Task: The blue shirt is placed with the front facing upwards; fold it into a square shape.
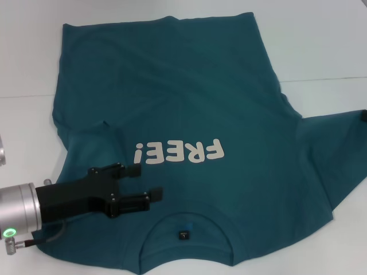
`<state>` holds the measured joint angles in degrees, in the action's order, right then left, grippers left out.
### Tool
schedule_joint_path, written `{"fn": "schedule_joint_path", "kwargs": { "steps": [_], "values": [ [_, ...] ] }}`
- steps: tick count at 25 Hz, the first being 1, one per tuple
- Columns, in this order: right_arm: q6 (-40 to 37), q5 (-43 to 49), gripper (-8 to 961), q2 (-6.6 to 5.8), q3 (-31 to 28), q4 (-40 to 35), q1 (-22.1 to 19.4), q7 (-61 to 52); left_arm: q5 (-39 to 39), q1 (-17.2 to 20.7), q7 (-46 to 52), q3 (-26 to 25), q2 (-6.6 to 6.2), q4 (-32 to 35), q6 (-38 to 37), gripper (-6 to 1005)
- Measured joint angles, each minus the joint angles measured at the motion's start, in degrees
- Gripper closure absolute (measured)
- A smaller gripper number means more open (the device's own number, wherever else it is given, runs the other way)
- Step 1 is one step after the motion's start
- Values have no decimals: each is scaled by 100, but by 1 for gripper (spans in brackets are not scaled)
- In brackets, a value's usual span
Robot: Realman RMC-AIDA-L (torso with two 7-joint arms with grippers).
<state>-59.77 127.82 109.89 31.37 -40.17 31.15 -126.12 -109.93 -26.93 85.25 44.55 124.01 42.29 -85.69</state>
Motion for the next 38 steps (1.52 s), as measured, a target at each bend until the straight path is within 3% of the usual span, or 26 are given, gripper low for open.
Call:
{"fn": "schedule_joint_path", "kwargs": {
  "steps": [10,16,24,30,38],
  "values": [
    [-157,-1,952,60,204,0,335,197,0,-5,32,-12,0,-12,0,124],
    [-64,5,951,157,493,37,615,201,-1,-5,42,-15,-7,-12,29,125],
    [270,11,950,477,1077,86,962,203,-1,-14,50,-17,-8,4,41,124],
    [281,15,778,590,1306,41,1024,210,-19,-14,54,-17,-13,4,48,124],
    [353,15,609,536,1302,18,808,144,-19,-14,53,-17,-17,-1,53,124]
  ]
}}
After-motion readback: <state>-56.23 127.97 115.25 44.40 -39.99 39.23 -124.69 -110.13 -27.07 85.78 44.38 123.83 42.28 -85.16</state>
